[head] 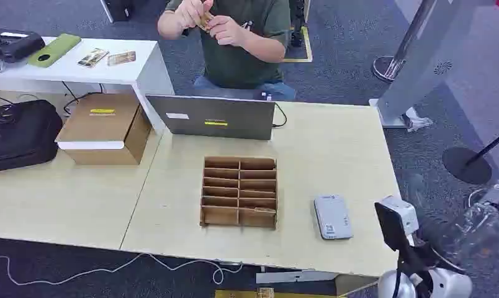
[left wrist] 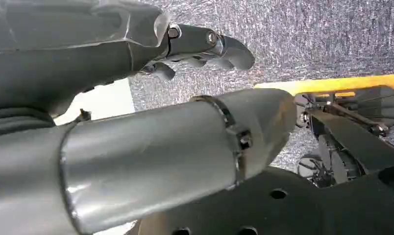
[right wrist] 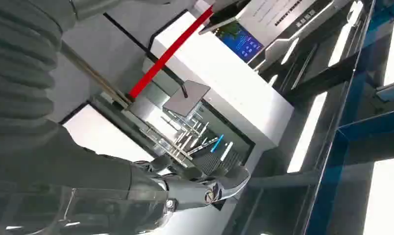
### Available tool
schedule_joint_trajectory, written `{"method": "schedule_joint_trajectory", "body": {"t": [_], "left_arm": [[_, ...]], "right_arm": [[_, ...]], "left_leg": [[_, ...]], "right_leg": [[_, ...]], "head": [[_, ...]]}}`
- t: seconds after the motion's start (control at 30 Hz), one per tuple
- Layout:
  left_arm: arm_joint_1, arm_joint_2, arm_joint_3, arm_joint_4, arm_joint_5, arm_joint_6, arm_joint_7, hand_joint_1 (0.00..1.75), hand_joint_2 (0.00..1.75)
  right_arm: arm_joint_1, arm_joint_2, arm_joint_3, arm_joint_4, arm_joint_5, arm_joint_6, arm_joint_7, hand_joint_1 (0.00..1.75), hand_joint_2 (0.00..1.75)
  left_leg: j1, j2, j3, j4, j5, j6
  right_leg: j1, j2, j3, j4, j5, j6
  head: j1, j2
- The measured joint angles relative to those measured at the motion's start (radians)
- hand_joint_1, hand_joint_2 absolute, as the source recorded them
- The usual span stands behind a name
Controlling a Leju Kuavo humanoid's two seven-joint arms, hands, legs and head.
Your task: Pass the card to the sensor for recognition and then transmit it.
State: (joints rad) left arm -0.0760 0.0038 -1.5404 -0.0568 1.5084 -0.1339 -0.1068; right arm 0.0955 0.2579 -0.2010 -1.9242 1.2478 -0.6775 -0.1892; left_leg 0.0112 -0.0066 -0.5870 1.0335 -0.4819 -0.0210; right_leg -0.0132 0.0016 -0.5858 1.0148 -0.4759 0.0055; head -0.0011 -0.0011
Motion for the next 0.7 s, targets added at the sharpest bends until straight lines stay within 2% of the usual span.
{"method": "schedule_joint_trajectory", "body": {"t": [0.53,0.7], "left_arm": [[0.003,-0.001,0.0,0.002,0.008,-0.001,-0.002,0.0,0.0],[0.002,0.0,0.0,0.002,-0.008,-0.002,-0.002,0.0,0.0]], "right_arm": [[-0.009,0.0,0.005,0.051,0.023,0.0,-0.011,0.0,1.75],[-0.063,-0.004,0.005,0.147,0.086,0.0,-0.011,0.0,1.75]], "left_leg": [[0.0,-0.001,-0.001,0.0,0.0,0.0],[0.0,-0.001,-0.001,0.0,0.0,0.0]], "right_leg": [[0.0,-0.001,0.001,0.0,0.0,0.0],[0.0,-0.001,0.002,0.001,0.0,0.0]], "head": [[0.0,0.0],[0.0,0.0]]}}
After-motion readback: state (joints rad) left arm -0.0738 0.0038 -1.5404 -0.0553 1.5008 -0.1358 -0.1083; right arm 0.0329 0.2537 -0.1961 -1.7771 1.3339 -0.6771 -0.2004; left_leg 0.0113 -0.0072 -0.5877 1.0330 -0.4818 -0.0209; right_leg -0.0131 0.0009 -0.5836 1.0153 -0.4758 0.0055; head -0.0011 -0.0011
